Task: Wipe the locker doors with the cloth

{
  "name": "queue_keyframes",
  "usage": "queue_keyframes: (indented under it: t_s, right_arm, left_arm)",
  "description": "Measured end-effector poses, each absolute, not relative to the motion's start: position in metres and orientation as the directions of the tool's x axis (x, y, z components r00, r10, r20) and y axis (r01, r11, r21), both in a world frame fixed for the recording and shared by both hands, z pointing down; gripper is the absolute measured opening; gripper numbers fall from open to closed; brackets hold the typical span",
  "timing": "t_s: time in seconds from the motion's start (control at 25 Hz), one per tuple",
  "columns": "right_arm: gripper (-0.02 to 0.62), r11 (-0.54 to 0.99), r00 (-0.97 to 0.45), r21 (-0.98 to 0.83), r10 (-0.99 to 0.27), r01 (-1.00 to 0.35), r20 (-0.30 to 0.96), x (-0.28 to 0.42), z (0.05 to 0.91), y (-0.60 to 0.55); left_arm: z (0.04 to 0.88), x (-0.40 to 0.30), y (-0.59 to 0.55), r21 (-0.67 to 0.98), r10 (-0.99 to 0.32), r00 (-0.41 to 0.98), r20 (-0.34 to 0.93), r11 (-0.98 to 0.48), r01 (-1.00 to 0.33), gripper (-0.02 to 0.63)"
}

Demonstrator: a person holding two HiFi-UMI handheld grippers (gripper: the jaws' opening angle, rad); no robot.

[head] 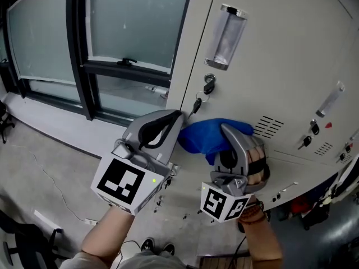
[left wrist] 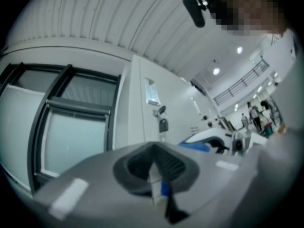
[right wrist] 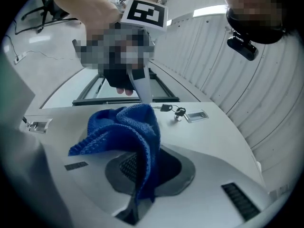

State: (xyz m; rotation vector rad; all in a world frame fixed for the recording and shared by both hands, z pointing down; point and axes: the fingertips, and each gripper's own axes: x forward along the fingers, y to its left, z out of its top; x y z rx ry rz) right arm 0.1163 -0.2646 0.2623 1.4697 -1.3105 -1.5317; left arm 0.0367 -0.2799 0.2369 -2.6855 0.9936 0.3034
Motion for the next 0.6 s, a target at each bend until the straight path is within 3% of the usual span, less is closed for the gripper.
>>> queue_keyframes:
  t_s: [0.6]
  right_arm:
    - [0.029, -0.444, -0.149, 0.866, -0.864, -0.228, -0.482, 0.131, 0.065, -0.258]
  left_arm:
    - [0.093, 0.042, -0.243, -0.299, -0.491, 0.736, -0.467, -0.695, -0.654, 0.003]
